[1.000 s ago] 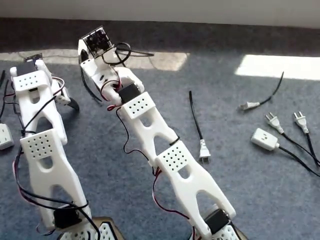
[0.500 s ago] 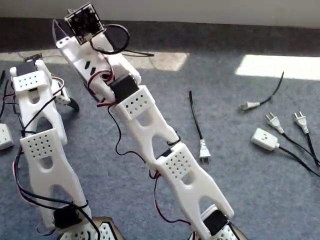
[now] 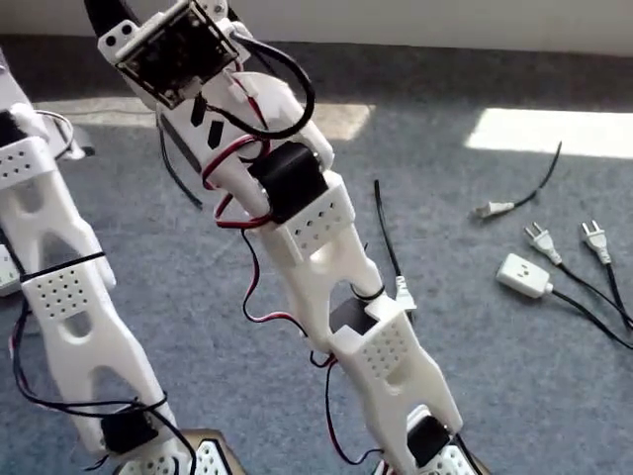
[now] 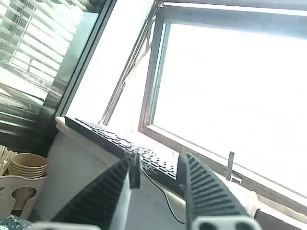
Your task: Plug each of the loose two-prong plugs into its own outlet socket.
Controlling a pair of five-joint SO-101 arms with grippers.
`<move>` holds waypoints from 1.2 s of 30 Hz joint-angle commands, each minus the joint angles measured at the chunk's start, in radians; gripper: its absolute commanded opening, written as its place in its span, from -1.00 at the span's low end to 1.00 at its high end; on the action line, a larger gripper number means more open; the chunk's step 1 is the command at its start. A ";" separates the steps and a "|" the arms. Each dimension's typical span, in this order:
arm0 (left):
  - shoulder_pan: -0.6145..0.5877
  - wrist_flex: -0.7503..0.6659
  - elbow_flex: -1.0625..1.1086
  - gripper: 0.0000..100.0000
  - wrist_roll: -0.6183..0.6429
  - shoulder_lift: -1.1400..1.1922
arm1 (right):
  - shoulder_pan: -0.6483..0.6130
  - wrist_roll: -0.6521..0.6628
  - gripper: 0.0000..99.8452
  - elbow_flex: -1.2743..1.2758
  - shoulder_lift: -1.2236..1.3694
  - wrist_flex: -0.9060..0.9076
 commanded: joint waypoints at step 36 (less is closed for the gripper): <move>-0.415 0.037 0.639 -0.45 -0.170 -0.272 | 0.151 -0.382 -0.90 -0.067 -0.325 1.118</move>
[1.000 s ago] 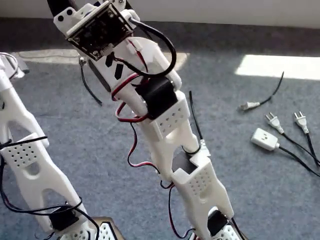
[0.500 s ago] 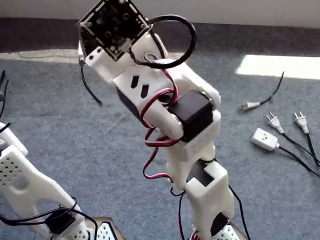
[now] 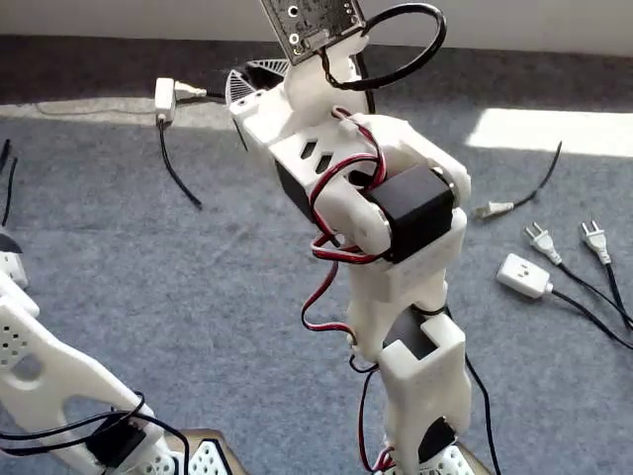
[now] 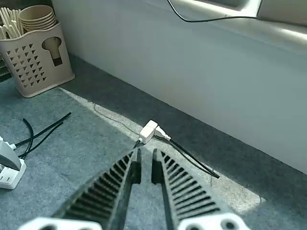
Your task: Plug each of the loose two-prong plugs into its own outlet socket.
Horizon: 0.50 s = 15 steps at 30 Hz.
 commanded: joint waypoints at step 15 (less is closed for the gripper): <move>-0.022 -0.117 -0.004 -0.46 -0.049 0.182 | 0.016 -0.012 -0.90 0.002 -0.044 0.038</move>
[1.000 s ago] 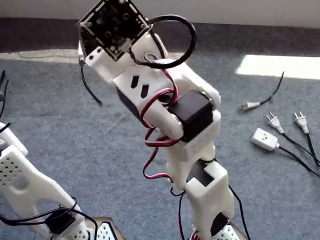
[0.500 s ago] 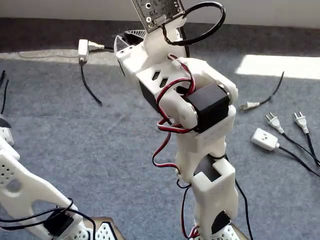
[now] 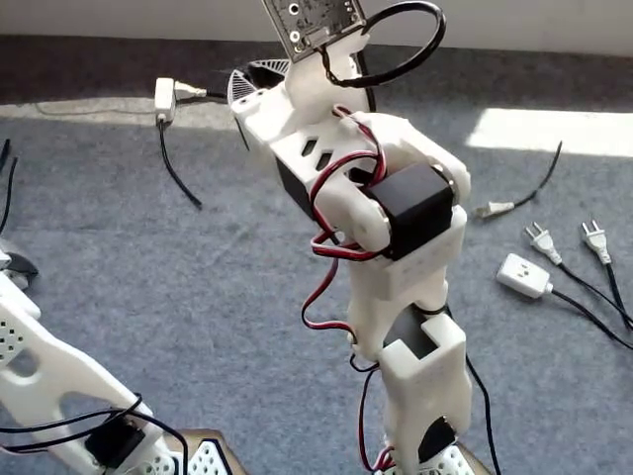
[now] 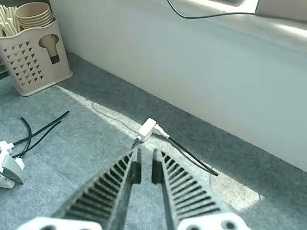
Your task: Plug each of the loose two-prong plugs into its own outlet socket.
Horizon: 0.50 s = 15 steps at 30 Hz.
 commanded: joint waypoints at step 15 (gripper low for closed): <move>0.131 0.084 -0.047 -0.93 -0.020 0.044 | 0.047 -0.012 -0.90 -0.001 -0.047 0.036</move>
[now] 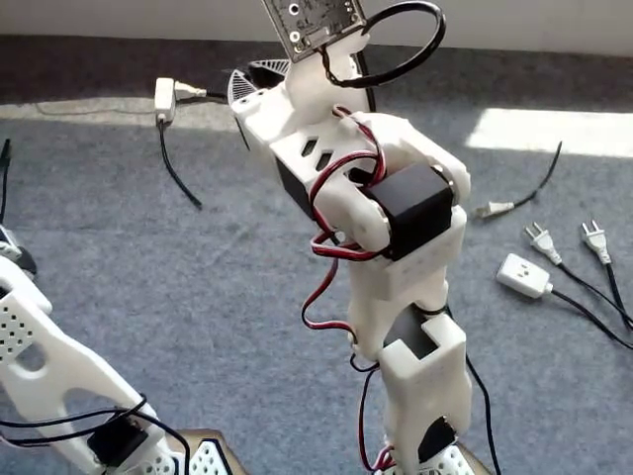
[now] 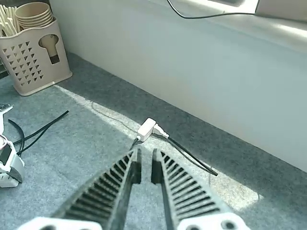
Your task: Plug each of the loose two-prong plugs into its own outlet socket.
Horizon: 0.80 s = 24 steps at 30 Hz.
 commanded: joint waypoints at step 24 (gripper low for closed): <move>1.009 0.060 0.343 -0.99 0.173 -0.490 | 0.677 -0.011 -0.90 0.001 -0.222 0.018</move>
